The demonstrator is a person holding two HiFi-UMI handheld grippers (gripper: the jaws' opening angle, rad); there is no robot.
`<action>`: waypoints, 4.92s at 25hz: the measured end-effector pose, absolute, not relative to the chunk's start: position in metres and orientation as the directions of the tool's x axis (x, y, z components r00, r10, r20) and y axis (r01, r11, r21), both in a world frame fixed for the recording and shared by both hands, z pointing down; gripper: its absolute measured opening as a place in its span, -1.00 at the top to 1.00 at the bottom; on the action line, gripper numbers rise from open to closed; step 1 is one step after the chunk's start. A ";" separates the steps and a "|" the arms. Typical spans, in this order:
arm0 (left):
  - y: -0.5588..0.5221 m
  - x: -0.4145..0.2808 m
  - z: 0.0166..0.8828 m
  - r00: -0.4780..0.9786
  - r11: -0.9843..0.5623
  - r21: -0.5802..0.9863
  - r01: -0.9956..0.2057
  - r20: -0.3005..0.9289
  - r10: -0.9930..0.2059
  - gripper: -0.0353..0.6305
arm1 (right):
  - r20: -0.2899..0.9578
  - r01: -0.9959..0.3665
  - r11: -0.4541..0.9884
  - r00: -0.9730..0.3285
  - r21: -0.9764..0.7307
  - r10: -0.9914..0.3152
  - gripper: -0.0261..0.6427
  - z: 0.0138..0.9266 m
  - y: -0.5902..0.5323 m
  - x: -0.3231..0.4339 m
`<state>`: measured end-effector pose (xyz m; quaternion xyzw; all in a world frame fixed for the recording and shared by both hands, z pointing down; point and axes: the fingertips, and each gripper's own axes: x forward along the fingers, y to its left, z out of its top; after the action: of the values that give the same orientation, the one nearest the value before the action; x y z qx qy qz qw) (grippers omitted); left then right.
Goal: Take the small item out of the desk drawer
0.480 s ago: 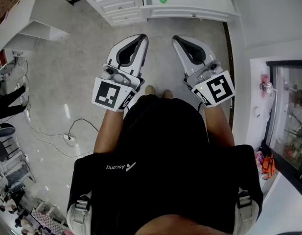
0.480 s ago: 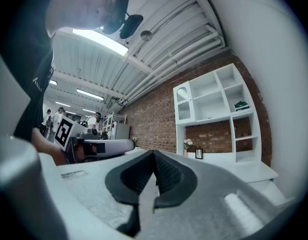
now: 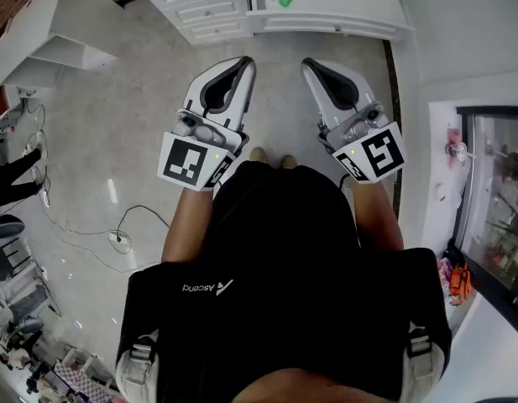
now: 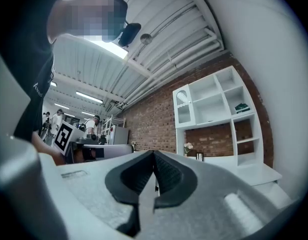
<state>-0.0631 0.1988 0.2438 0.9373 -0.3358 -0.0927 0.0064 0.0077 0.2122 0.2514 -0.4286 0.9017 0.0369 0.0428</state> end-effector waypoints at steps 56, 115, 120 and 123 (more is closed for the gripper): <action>-0.141 -0.015 0.284 0.669 -0.678 0.073 -0.732 -0.113 -0.734 0.90 | 0.107 -0.712 0.685 -0.677 0.151 -0.728 0.91 0.325 -0.133 0.081; -0.248 -0.058 0.333 0.614 -0.606 0.148 -0.781 0.014 -0.789 0.90 | 0.863 -0.573 0.817 -0.442 -0.063 -0.243 -0.18 0.682 -0.245 0.051; -0.251 -0.059 0.335 0.608 -0.599 0.152 -0.786 0.020 -0.794 0.90 | 0.876 -0.564 0.822 -0.431 -0.073 -0.218 -0.19 0.689 -0.246 0.050; -0.251 -0.062 0.337 0.607 -0.598 0.148 -0.788 0.025 -0.794 0.90 | 0.885 -0.557 0.827 -0.421 -0.078 -0.200 -0.19 0.693 -0.244 0.047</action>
<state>-0.0618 -0.2506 0.3371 0.8935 -0.4428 -0.0218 0.0722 0.0472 -0.2439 0.6931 -0.2302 0.8227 -0.1834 -0.4863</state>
